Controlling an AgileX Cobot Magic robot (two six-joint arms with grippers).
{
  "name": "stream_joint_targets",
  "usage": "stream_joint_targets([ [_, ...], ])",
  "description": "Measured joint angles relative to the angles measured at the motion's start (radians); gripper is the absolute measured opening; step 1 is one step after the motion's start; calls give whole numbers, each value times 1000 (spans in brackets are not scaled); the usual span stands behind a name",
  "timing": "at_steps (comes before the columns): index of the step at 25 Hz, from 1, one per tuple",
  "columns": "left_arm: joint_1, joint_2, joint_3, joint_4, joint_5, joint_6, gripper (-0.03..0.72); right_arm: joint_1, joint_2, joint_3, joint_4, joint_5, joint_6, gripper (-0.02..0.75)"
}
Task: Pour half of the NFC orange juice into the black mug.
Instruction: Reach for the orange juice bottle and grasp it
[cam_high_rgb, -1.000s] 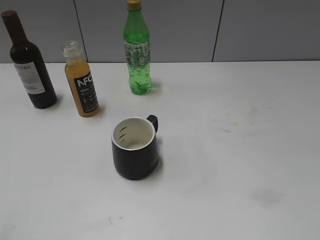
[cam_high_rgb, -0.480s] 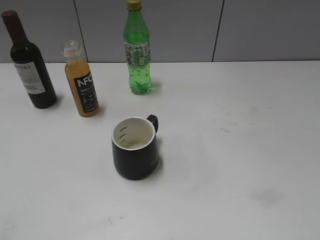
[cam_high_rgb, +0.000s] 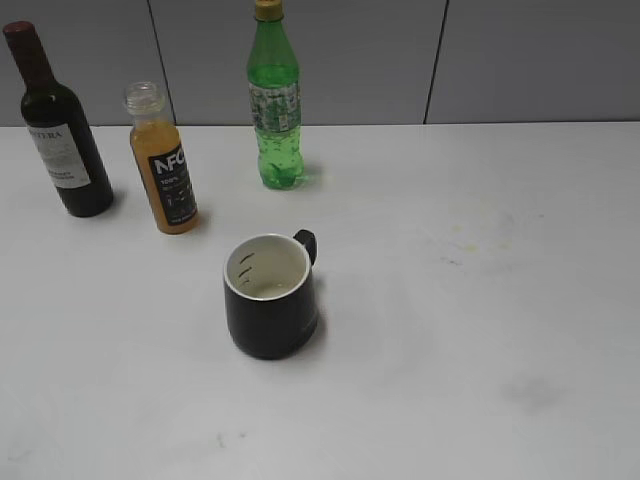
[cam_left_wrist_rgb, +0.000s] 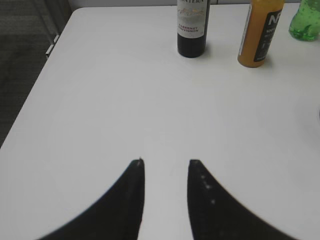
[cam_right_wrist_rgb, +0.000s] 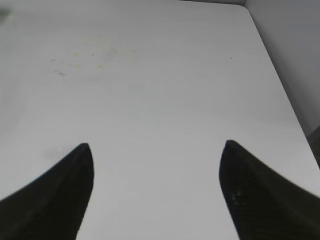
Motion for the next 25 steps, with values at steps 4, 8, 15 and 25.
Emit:
stream_joint_targets([
  [4, 0, 0, 0, 0, 0, 0, 237, 0, 0, 0, 0, 0, 0, 594],
  [8, 0, 0, 0, 0, 0, 0, 237, 0, 0, 0, 0, 0, 0, 594],
  [15, 0, 0, 0, 0, 0, 0, 237, 0, 0, 0, 1, 0, -1, 594],
  [25, 0, 0, 0, 0, 0, 0, 237, 0, 0, 0, 1, 1, -1, 594],
])
